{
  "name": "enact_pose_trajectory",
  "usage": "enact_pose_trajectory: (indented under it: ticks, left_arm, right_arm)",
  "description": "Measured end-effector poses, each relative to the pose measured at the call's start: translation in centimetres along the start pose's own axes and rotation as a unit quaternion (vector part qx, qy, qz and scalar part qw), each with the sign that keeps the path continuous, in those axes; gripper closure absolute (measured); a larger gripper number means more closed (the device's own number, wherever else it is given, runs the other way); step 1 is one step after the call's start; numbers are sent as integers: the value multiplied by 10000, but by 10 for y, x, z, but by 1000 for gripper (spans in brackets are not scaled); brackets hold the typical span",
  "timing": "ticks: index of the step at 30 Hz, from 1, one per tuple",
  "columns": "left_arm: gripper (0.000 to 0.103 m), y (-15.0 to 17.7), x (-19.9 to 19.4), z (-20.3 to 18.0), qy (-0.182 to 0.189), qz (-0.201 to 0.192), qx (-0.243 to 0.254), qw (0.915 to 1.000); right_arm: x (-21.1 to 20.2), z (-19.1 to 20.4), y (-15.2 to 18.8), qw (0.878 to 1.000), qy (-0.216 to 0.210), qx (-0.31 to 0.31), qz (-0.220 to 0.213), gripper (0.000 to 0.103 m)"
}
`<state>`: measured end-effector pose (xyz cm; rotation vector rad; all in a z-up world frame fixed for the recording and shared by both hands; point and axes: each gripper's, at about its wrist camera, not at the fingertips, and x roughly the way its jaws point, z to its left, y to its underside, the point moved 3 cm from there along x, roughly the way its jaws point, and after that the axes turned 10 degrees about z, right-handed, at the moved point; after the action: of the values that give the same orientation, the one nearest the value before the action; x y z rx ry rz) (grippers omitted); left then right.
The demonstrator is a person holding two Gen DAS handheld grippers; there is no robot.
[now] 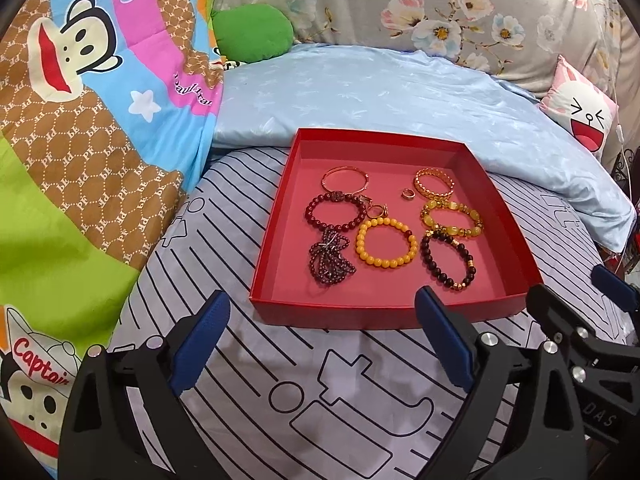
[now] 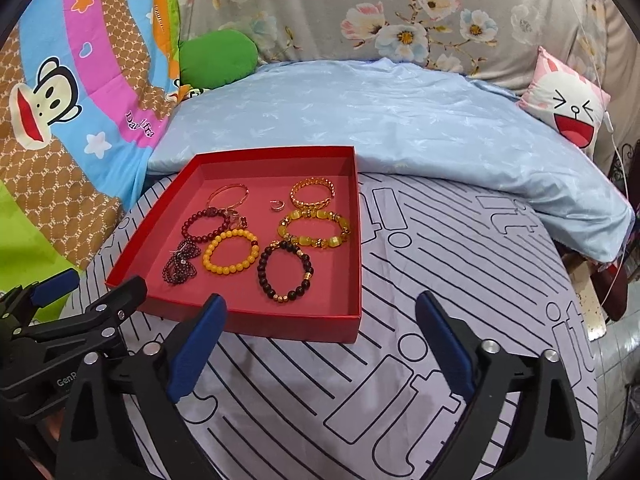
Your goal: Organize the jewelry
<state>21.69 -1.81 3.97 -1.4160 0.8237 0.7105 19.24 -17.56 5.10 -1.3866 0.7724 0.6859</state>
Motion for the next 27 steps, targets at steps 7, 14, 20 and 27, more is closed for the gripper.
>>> enact_pose_trajectory:
  ticks: [7, 14, 20, 27]
  left_arm:
    - [14, 5, 0, 5, -17, 22, -71, 10000]
    - [13, 10, 2, 5, -54, 53, -64, 10000]
    - [9, 16, 0, 6, -92, 9, -195, 9998]
    - [8, 19, 1, 7, -132, 12, -242, 9996]
  right_arm:
    - [-2, 5, 4, 10000, 16, -69, -14, 7]
    - [-2, 5, 9, 9998, 3, -149, -103, 7]
    - [-8, 2, 11, 9995, 158, -18, -258, 7]
    - [-7, 2, 14, 9997, 150, 41, -209, 7]
